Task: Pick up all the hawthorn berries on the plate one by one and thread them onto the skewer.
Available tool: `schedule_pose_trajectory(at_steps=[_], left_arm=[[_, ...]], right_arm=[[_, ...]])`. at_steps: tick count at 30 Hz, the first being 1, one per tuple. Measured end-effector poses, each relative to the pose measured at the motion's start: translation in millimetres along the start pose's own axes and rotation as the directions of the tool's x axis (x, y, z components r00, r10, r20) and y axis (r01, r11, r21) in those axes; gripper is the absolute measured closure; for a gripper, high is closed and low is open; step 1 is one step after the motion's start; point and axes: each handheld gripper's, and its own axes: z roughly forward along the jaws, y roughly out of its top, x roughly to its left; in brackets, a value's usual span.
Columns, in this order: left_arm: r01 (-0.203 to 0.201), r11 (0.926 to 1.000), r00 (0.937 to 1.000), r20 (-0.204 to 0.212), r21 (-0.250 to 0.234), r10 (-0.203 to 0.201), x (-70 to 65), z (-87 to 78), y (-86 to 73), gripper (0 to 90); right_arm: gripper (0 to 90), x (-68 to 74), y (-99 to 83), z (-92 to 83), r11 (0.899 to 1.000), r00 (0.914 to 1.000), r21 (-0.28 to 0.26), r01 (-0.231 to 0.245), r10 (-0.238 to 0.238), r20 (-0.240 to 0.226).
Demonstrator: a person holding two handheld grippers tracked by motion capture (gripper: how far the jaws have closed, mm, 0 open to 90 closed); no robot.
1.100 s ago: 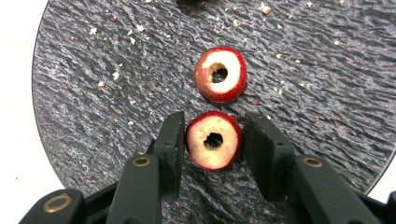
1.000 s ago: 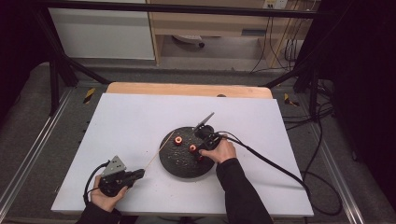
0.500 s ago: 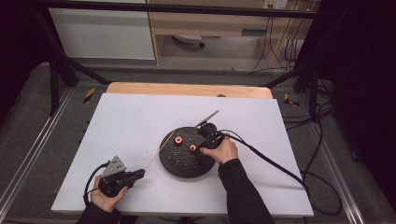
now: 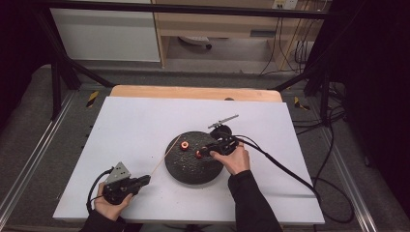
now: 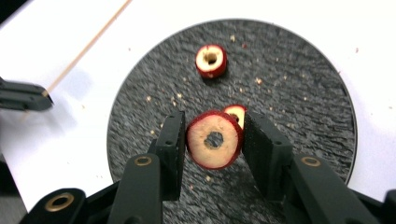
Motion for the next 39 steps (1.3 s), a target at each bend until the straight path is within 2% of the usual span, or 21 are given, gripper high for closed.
schedule_pose_trajectory(at_steps=[2, 3, 4, 7, 11, 14, 21, 28, 34, 39], left_arm=[[0.001, 1.0000, 1.0000, 0.000, -0.002, -0.001, -0.4, 0.1, 0.0, 87.5], [0.002, 1.0000, 1.0000, -0.001, -0.003, -0.002, -0.6, 0.0, 0.0, 87.5], [0.003, 1.0000, 1.0000, -0.001, -0.005, -0.003, -0.7, -0.1, 0.0, 87.5], [0.005, 1.0000, 1.0000, -0.002, -0.008, -0.005, -1.4, 0.0, -0.1, 87.5], [0.007, 0.9999, 1.0000, -0.004, -0.010, -0.007, -2.4, 0.2, -0.1, 87.5], [0.009, 0.9999, 0.9999, -0.006, -0.011, -0.009, -2.8, 0.4, -0.1, 87.5], [0.012, 0.9998, 0.9999, -0.006, -0.016, -0.012, -4.1, 1.0, -0.4, 87.5], [0.018, 0.9996, 0.9998, -0.010, -0.021, -0.018, -5.1, 0.6, -0.5, 87.5], [0.023, 0.9995, 0.9996, -0.013, -0.023, -0.023, -6.3, 0.8, -0.3, 87.5], [0.028, 0.9993, 0.9994, -0.018, -0.025, -0.029, -7.5, 1.0, -0.1, 87.5]], right_arm=[[60.7, -0.6, -2.4, -2.1, 0.999, 1.0000, -0.035, -0.006, 0.006, -0.005], [60.7, -0.8, -5.4, -3.9, 0.997, 0.9998, -0.070, -0.016, 0.015, -0.010], [60.7, -0.8, -5.4, -3.9, 0.997, 0.9998, -0.070, -0.016, 0.015, -0.010], [60.7, -1.0, -10.9, -5.6, 0.990, 0.9989, -0.134, -0.040, 0.036, -0.029], [60.7, -1.3, -19.6, -5.3, 0.972, 0.9963, -0.221, -0.075, 0.064, -0.058], [60.6, -1.3, -25.5, -4.2, 0.953, 0.9933, -0.285, -0.103, 0.083, -0.081], [60.6, 4.2, -35.6, 1.1, 0.897, 0.9859, -0.415, -0.154, 0.111, -0.125], [60.6, 10.4, -41.1, 9.2, 0.826, 0.9785, -0.528, -0.200, 0.142, -0.149], [60.7, 14.0, -41.6, 15.6, 0.771, 0.9697, -0.589, -0.242, 0.172, -0.173], [60.6, 14.6, -41.0, 18.6, 0.726, 0.9662, -0.638, -0.258, 0.188, -0.177]])
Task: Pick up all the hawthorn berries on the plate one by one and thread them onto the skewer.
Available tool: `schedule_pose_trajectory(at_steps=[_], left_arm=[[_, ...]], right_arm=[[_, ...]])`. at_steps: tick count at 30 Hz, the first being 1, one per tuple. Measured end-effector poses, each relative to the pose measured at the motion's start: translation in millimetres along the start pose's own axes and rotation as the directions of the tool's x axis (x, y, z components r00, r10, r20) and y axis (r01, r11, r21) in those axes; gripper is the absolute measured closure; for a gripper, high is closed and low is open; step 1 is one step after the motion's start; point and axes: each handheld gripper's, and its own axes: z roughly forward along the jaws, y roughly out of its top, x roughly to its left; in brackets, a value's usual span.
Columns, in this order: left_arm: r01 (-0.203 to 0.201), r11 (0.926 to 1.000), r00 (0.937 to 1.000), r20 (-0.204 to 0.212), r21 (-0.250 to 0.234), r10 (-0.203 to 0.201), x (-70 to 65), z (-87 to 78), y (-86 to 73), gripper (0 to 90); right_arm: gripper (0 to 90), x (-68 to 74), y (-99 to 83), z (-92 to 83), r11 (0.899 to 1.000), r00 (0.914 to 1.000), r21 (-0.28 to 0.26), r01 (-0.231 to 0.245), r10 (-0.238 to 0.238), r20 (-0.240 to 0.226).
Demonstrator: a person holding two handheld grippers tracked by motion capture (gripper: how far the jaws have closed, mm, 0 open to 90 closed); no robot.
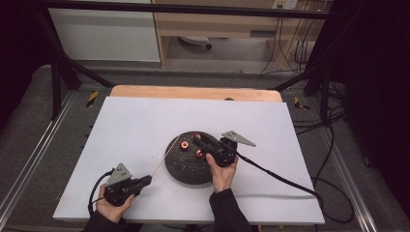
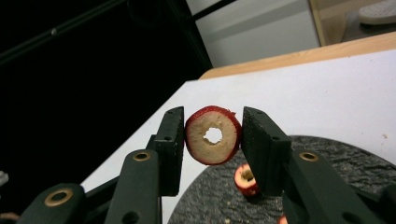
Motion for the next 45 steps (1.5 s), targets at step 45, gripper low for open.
schedule_pose_trajectory(at_steps=[45], left_arm=[[0.037, 0.9993, 0.9977, 0.057, -0.003, -0.037, -23.8, 17.6, 6.1, 87.6]], right_arm=[[60.8, -7.2, -11.1, 16.7, 0.991, 0.9999, -0.131, -0.003, 0.002, -0.012]])
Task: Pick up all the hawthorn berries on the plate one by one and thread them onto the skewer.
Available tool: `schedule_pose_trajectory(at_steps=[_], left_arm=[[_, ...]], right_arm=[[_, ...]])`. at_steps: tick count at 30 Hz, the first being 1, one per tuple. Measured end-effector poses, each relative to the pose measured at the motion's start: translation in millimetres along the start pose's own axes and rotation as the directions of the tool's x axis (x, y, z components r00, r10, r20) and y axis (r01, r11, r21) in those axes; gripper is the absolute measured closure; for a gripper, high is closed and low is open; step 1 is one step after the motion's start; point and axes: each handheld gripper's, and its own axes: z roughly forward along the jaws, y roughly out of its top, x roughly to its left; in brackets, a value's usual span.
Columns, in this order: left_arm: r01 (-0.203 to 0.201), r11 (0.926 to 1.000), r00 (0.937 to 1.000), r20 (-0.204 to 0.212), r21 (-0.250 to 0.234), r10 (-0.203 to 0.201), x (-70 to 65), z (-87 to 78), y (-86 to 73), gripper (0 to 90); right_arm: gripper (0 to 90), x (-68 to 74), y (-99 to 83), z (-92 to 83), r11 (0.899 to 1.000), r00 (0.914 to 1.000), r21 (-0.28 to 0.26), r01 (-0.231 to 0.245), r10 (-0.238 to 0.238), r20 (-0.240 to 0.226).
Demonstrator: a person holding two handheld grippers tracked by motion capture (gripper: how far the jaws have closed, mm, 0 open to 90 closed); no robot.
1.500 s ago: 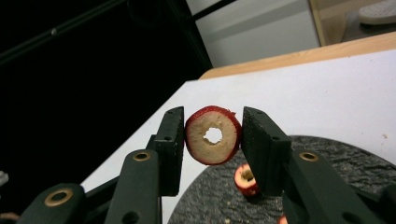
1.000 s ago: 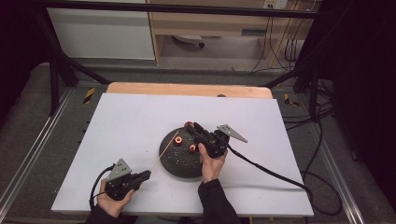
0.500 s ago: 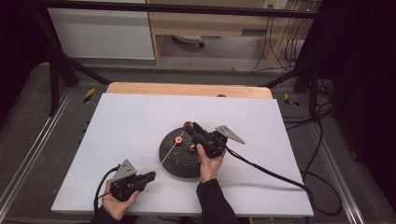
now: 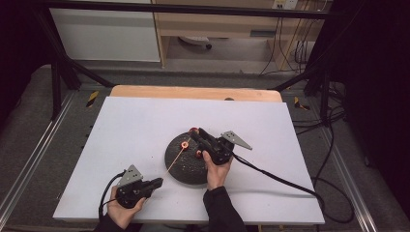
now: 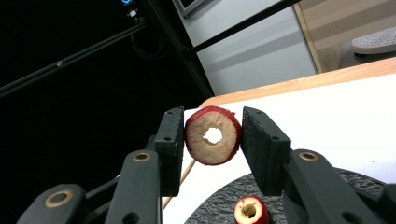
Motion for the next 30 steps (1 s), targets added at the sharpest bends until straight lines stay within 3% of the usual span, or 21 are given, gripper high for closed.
schedule_pose_trajectory(at_steps=[13, 20, 30], left_arm=[[0.043, 0.9989, 0.9990, 0.006, -0.018, -0.043, -9.4, 5.1, 5.5, 87.8], [0.058, 0.9973, 0.9981, -0.019, -0.046, -0.059, -12.9, 6.4, 11.0, 87.8], [0.060, 0.9971, 0.9976, -0.030, -0.046, -0.062, -12.9, 17.0, 25.7, 87.8]], right_arm=[[60.8, 1.7, -3.1, -2.1, 0.999, 0.9996, 0.022, 0.023, -0.023, -0.019], [60.8, 3.8, -4.8, -3.2, 0.999, 0.9991, 0.050, -0.017, 0.019, -0.039], [60.9, 4.7, -11.4, -4.1, 0.996, 0.9987, 0.088, -0.017, 0.021, -0.047]])
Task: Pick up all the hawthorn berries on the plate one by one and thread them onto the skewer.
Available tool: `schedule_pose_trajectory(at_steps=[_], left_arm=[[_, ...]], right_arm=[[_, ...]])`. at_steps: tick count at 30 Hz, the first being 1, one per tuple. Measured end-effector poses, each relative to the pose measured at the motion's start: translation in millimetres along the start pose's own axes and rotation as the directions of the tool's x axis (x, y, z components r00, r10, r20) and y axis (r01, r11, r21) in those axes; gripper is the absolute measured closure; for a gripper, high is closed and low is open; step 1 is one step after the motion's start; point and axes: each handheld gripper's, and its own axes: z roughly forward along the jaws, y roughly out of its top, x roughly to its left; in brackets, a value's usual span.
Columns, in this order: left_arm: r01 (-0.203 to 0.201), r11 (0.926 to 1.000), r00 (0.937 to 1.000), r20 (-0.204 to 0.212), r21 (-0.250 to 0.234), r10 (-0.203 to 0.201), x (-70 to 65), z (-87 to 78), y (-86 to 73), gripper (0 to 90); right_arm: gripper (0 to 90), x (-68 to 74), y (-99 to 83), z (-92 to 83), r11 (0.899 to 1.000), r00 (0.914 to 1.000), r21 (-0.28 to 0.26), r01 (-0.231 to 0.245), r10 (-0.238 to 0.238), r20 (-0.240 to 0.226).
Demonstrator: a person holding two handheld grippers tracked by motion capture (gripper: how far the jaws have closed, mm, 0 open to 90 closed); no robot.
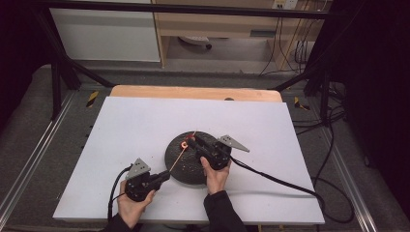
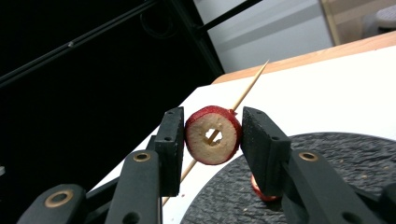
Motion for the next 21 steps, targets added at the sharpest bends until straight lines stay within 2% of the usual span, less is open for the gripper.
schedule_pose_trajectory(at_steps=[13, 21], left_arm=[[-0.038, 0.9993, 0.9991, -0.017, 0.002, 0.038, -4.4, 18.0, 26.9, 87.8], [-0.066, 0.9978, 0.9976, -0.022, -0.003, 0.066, -5.2, 25.9, 36.7, 87.8]], right_arm=[[60.9, 5.4, -5.4, -4.6, 0.999, 0.9998, 0.036, -0.006, 0.007, -0.020], [60.9, 8.2, -8.8, -7.0, 0.998, 0.9993, 0.056, -0.009, 0.011, -0.035]])
